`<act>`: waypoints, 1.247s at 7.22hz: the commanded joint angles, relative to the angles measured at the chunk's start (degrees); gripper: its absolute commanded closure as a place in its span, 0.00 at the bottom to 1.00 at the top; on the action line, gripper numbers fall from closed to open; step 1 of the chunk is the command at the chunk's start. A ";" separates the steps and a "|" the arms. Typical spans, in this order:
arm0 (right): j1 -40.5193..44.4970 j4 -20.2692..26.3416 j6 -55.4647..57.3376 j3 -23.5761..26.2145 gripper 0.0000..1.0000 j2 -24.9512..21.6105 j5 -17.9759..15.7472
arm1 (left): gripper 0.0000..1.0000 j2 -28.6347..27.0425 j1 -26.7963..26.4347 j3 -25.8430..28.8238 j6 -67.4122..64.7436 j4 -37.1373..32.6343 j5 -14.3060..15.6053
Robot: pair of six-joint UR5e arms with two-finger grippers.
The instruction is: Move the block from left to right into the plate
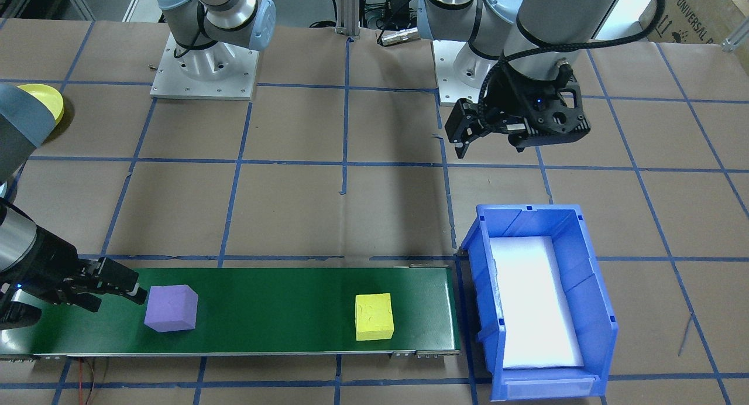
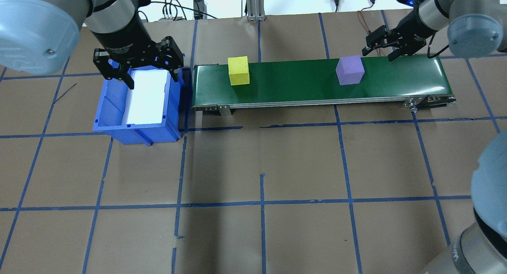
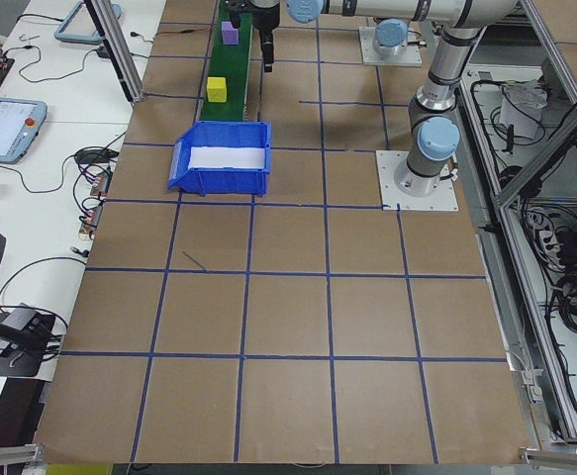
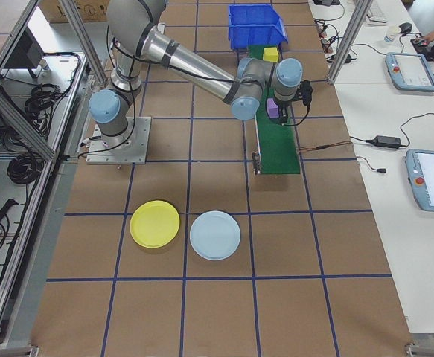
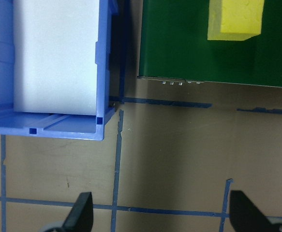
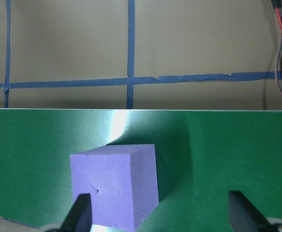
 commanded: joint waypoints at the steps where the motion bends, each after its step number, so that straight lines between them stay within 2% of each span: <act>1: 0.00 -0.39 -0.32 0.25 0.00 0.55 0.10 | 0.00 0.48 1.41 -0.37 0.05 -0.33 -0.13; 5: 0.00 -0.30 -0.59 2.54 0.00 0.55 -0.59 | 0.00 0.74 1.23 -0.81 1.36 -0.60 -0.04; 6: 0.00 -1.60 -2.15 2.54 0.03 0.73 -0.60 | 0.00 0.66 1.32 -1.16 4.94 -0.51 -0.04; 7: -0.35 -4.58 -8.78 2.54 0.18 1.16 -4.86 | 0.00 0.74 1.32 -1.33 8.10 -0.51 -0.04; 8: -0.44 -4.61 -8.41 2.80 0.40 1.17 -8.38 | 0.00 0.74 2.11 -1.60 8.48 -0.60 0.05; 9: -0.44 -4.61 -8.41 2.80 0.41 1.26 -8.42 | 0.00 0.74 2.20 -1.77 8.49 -0.60 0.05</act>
